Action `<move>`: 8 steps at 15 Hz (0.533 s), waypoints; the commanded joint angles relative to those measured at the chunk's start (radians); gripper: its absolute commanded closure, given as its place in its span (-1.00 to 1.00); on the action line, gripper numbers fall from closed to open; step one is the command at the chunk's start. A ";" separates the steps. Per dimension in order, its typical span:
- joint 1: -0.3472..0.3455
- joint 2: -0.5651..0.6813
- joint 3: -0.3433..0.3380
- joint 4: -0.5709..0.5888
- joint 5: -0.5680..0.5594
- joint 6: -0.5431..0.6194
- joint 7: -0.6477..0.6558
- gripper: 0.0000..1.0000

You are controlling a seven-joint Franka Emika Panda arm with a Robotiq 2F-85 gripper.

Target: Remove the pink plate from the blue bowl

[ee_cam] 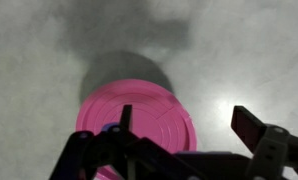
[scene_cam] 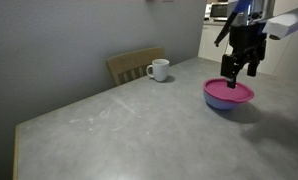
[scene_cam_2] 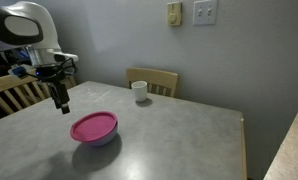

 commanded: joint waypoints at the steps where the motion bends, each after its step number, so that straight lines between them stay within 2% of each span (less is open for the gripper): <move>1: -0.007 0.014 -0.006 0.015 -0.017 0.012 0.039 -1.00; 8: -0.004 0.098 -0.007 0.076 -0.002 0.066 0.042 -1.00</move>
